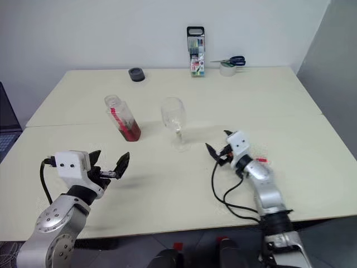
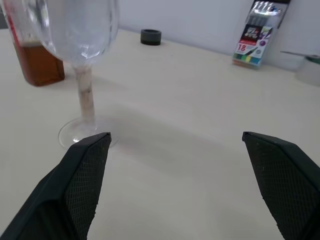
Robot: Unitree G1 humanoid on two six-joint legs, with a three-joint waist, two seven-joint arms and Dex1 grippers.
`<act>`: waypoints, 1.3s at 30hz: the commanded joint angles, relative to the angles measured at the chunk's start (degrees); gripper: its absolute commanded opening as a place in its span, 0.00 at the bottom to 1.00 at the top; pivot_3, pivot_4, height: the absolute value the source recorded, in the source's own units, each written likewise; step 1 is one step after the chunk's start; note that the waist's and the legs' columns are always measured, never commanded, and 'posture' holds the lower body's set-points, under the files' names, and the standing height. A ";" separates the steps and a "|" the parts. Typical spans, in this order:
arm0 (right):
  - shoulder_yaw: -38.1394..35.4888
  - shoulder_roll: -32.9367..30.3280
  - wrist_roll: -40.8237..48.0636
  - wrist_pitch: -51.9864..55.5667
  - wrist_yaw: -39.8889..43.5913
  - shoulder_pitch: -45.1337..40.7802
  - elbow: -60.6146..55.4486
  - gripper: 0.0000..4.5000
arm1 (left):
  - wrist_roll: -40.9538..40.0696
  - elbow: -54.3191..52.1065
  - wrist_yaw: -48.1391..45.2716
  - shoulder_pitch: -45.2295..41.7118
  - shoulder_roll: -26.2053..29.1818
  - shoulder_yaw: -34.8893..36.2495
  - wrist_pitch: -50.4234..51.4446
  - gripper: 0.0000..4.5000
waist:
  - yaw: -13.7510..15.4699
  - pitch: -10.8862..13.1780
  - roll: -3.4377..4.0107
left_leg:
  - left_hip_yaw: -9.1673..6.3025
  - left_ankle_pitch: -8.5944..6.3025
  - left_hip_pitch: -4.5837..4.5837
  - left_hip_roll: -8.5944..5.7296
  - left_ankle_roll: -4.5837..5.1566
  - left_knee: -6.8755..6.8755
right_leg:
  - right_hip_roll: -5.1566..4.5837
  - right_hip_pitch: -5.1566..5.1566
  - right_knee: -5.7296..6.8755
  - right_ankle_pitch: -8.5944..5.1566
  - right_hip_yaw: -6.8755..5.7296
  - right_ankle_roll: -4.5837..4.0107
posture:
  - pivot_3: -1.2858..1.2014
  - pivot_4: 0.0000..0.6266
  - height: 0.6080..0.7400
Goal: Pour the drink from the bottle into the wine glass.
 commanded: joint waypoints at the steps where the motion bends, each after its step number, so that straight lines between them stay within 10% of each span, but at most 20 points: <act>1: -0.47 -3.24 5.49 9.64 2.72 0.48 -12.56 0.99 | 3.30 4.95 1.39 -2.92 -0.21 0.23 -5.07 1.00 | 0.10 0.00 -0.01 | -0.02 0.00 -0.01 -0.01 0.00 0.00 | 0.00 0.01 -0.01 0.00 -0.01 0.00 | 0.52 0.24 1.00; 14: -7.72 -12.98 30.94 33.88 7.02 -8.68 -32.03 0.99 | 8.21 21.86 1.90 -17.95 -0.73 -3.04 -12.71 1.00 | 0.26 -0.01 -0.08 | -0.12 0.00 -0.12 -0.08 0.00 0.03 | -0.07 0.00 -0.10 0.00 -0.14 0.01 | 0.52 0.24 1.00; 39: -7.26 -16.63 41.12 35.93 0.43 -8.44 -38.00 0.99 | 10.19 33.20 -1.90 -24.52 0.99 -3.91 -19.91 1.00 | 0.36 -0.02 -0.11 | -0.23 0.01 -0.28 -0.09 -0.01 0.08 | -0.12 -0.05 -0.15 0.01 -0.15 0.02 | 0.52 0.24 1.00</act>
